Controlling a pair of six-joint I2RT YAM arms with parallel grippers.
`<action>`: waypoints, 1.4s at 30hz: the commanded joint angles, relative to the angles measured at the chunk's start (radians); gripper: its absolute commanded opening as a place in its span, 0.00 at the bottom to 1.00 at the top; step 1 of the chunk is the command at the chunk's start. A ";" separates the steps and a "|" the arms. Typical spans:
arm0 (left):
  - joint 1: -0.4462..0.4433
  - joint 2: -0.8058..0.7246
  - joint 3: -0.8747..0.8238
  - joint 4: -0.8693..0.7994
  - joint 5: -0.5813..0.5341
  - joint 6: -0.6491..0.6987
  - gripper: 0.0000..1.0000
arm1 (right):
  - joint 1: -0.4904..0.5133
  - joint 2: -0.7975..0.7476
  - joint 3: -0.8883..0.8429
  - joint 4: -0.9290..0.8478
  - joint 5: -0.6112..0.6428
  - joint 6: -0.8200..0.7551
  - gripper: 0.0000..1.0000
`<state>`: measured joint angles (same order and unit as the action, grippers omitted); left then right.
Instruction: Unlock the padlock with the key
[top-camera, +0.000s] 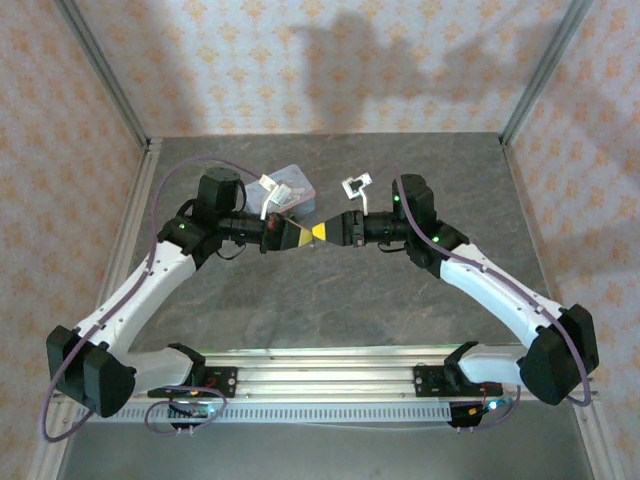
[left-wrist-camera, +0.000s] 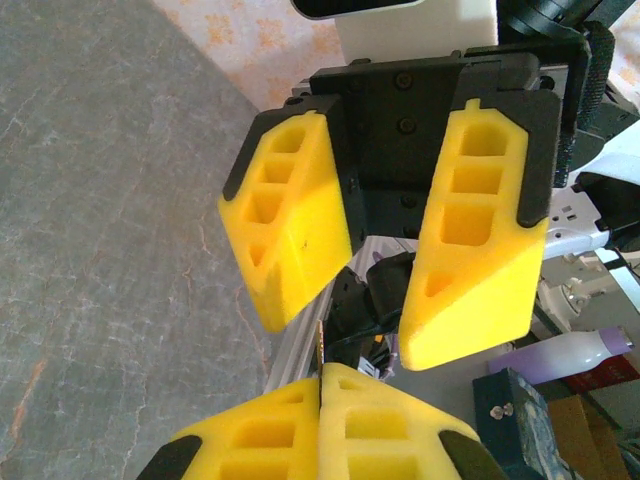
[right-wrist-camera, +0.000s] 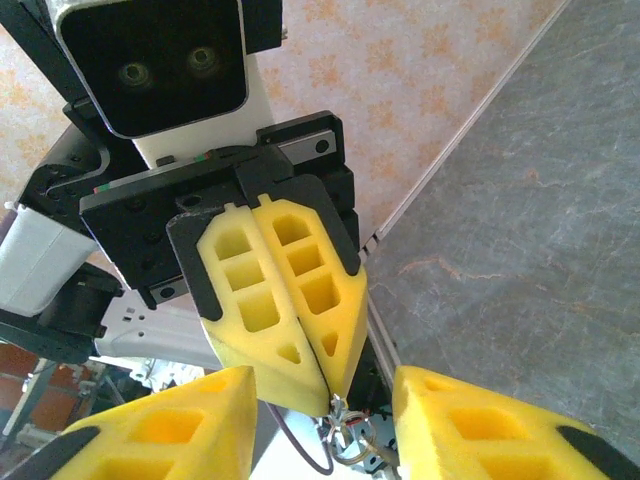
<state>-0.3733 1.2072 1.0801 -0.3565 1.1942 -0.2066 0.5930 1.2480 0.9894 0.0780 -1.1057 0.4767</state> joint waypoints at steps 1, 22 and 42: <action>-0.004 0.002 0.036 -0.006 0.025 0.018 0.00 | 0.008 0.011 0.012 0.023 -0.035 -0.015 0.32; 0.043 -0.101 -0.102 0.213 -0.247 -0.262 0.47 | 0.010 -0.047 -0.092 0.165 0.224 0.030 0.00; -0.014 -0.134 -0.309 0.716 -0.246 -0.583 0.50 | 0.014 0.010 -0.098 0.321 0.178 0.097 0.00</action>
<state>-0.3725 1.0718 0.7593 0.2623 0.9161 -0.7643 0.5995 1.2495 0.8852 0.3370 -0.9005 0.5682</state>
